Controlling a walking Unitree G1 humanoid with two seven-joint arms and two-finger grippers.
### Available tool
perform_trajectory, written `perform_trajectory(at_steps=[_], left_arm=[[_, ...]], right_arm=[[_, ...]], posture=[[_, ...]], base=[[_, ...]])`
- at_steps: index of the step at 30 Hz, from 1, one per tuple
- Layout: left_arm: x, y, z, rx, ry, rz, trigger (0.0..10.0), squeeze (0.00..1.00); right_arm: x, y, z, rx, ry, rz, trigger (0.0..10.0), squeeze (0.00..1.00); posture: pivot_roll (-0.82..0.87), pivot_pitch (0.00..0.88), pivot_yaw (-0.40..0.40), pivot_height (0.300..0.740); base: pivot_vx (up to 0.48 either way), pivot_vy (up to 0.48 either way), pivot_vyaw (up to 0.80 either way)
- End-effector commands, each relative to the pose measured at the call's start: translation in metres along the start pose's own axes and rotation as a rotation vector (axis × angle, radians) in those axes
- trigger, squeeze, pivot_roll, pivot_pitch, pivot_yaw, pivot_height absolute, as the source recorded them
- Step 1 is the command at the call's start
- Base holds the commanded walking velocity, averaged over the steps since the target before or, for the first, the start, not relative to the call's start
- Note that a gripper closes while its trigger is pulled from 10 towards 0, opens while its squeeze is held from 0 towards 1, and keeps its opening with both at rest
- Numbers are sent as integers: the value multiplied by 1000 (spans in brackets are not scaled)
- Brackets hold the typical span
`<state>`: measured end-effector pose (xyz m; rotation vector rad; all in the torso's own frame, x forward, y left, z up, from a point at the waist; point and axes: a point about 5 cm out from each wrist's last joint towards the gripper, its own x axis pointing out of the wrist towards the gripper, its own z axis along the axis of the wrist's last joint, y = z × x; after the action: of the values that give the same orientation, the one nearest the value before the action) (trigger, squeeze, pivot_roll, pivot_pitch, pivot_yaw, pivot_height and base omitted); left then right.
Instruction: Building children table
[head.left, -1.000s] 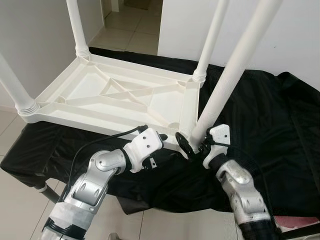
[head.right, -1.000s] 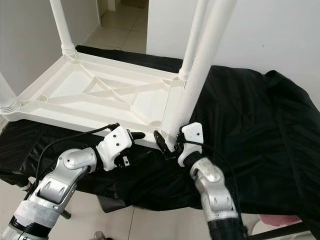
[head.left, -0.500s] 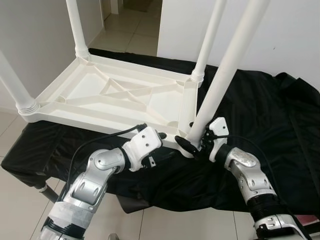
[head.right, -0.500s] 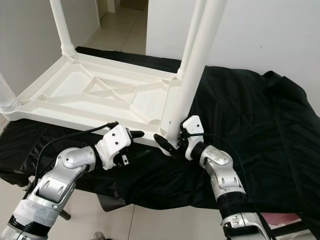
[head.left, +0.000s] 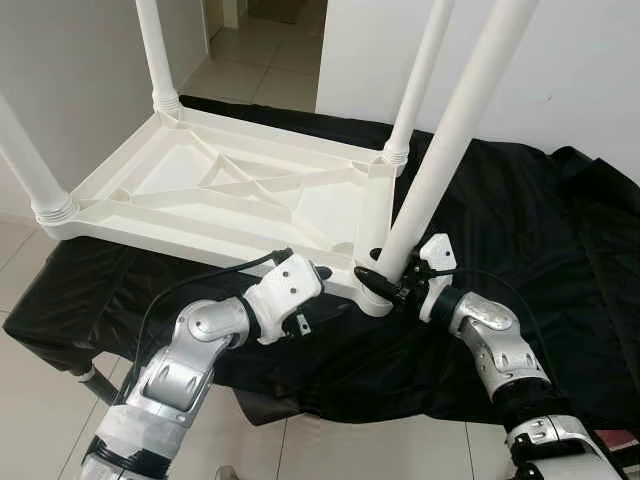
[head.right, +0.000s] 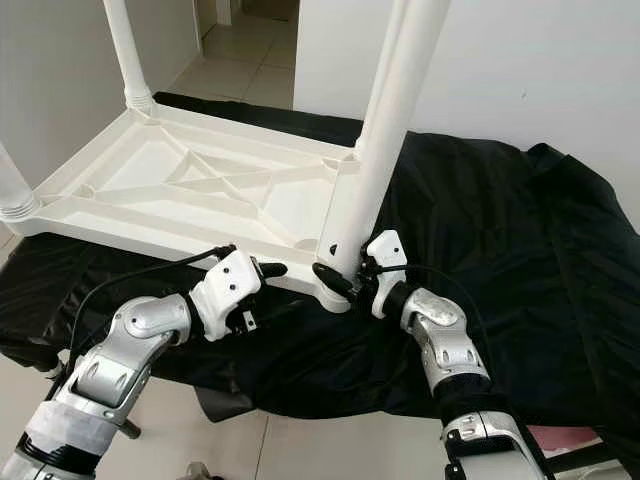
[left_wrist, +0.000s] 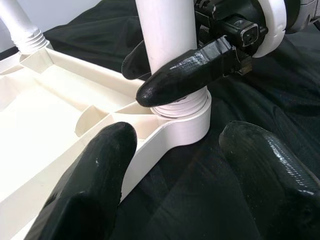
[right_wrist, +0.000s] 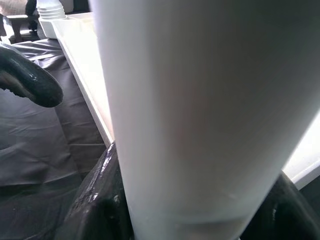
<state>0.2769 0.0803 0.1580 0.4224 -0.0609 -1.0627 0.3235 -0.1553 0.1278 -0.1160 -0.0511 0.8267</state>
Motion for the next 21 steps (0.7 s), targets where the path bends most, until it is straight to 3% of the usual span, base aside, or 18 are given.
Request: perform_trajectory(at_steps=[1, 2, 10, 15, 18, 21], left_arm=[[0, 1, 2, 8, 1, 52, 10000, 0], [0, 1, 2, 8, 1, 51, 10000, 0], [1, 1, 1, 8, 3, 46, 10000, 0], [2, -2, 0, 7, 2, 38, 10000, 0], [2, -2, 0, 6, 3, 38, 10000, 0], [2, -1, -1, 3, 5, 39, 10000, 0]], right_arm=[[-3, 0, -9, 12, 48, 3, 4353, 0], [-4, -1, -9, 21, 39, -12, 10000, 0], [-6, -4, -5, 70, 1, -75, 10000, 0], [-10, -8, -11, 19, 61, -283, 10000, 0], [-8, -5, -10, 30, 52, -300, 10000, 0], [-4, 4, -8, 70, 37, -416, 10000, 0]], posture=[[45, 61, -78, 740], [44, 60, -79, 740], [39, 53, -80, 740], [33, 47, -89, 740], [33, 47, -89, 740], [32, 44, -90, 740]], base=[[0, 0, 0], [0, 0, 0], [0, 0, 0], [0, 0, 0], [0, 0, 0], [0, 0, 0]])
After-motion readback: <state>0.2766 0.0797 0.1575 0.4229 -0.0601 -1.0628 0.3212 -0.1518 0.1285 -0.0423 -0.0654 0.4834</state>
